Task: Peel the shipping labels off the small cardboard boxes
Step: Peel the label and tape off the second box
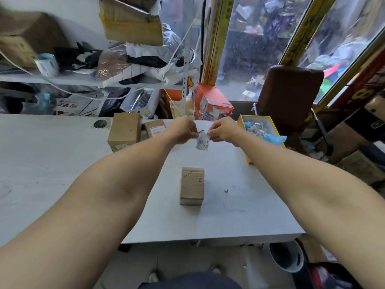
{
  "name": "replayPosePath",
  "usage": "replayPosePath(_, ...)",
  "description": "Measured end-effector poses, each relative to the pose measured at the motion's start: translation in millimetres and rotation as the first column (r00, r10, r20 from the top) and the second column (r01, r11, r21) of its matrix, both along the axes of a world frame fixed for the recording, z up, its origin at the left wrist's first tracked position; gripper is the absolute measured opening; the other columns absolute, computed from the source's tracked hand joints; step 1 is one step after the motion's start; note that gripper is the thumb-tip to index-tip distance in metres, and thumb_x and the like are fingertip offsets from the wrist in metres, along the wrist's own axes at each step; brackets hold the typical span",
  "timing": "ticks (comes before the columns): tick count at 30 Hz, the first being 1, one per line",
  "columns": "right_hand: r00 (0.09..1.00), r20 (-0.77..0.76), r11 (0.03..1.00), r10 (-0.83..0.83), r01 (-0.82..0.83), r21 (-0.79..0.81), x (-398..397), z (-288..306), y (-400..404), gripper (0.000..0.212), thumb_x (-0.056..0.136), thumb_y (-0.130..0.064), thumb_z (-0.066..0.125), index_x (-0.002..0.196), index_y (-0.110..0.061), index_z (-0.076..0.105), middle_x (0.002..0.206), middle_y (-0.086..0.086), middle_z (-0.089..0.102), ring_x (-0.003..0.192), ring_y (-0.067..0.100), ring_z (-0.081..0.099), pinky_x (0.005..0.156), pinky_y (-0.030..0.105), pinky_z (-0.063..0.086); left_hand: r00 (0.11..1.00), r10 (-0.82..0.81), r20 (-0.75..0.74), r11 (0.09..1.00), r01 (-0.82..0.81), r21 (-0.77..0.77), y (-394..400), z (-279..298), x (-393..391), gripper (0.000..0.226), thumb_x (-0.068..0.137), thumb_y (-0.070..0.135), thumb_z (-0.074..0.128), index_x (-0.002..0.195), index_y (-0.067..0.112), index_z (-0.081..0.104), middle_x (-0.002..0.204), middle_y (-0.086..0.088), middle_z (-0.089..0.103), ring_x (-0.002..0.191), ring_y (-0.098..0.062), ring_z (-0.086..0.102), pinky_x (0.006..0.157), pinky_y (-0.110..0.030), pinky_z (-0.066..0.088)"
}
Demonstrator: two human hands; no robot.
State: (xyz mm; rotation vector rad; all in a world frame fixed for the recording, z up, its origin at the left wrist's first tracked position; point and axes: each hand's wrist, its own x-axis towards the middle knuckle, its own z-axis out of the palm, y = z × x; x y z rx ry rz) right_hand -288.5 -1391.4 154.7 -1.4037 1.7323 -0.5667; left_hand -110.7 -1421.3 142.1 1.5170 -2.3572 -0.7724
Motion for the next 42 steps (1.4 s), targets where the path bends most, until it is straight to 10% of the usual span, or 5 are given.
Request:
replayPosePath(11,0.993,0.111,0.996,-0.052,0.059,-0.060,-132.6,-7.8,-3.6,0.018,0.079,0.004,0.074,0.073,-0.007,0.062,0.075,0.011,0.065,0.075,0.024,0.070,0.074,0.032,0.061,0.976,-0.057,-0.211,0.985,0.089,0.146,-3.9,3.5,-143.1,0.019,0.089,0.017,0.073,0.106,0.007,0.075,0.106,-0.005,0.071,0.097,-0.018,0.064,0.077,-0.028,0.051)
replayPosePath(17,0.979,0.202,1.000,0.029,-0.029,-0.001,-164.0,-8.4,-13.2,0.022,0.082,0.004,0.071,0.099,-0.008,0.063,0.096,0.017,0.066,0.089,0.028,0.070,0.080,0.036,0.061,0.980,0.067,-0.187,0.986,-0.036,0.164,-14.7,-6.3,-181.6,0.022,0.085,0.022,0.077,0.093,0.002,0.078,0.081,-0.011,0.071,0.066,-0.016,0.057,0.061,-0.030,0.045)
replayPosePath(25,0.978,-0.175,0.991,0.117,-0.127,-0.049,-177.4,-13.1,-35.4,0.029,0.073,-0.009,0.083,0.096,-0.012,0.066,0.087,0.003,0.068,0.077,0.015,0.065,0.060,0.018,0.049,0.978,0.109,-0.179,0.952,-0.051,0.300,-58.3,-20.7,-206.0,0.020,0.079,0.023,0.082,0.073,0.007,0.072,0.068,-0.003,0.062,0.068,-0.016,0.055,0.057,-0.026,0.041)
replayPosePath(31,0.963,-0.270,0.985,-0.022,-0.026,-0.171,-202.2,-8.1,-53.0,0.008,0.079,-0.006,0.077,0.079,-0.011,0.071,0.076,0.004,0.069,0.067,0.013,0.066,0.064,0.025,0.057,0.908,0.162,-0.387,0.910,0.013,0.414,-67.6,-23.5,-220.2,0.030,0.081,0.017,0.081,0.109,0.005,0.075,0.103,-0.008,0.072,0.088,-0.015,0.063,0.071,-0.023,0.048)
replayPosePath(42,0.988,-0.121,0.987,-0.095,0.077,-0.144,-243.1,-14.4,-70.7,0.010,0.080,-0.009,0.077,0.073,-0.013,0.073,0.077,0.010,0.071,0.069,0.023,0.072,0.062,0.032,0.062,0.954,0.212,-0.212,0.977,-0.208,0.043,-68.6,-23.8,-278.9,0.023,0.074,0.035,0.085,0.083,0.014,0.081,0.078,0.001,0.076,0.069,-0.011,0.068,0.066,-0.031,0.058)
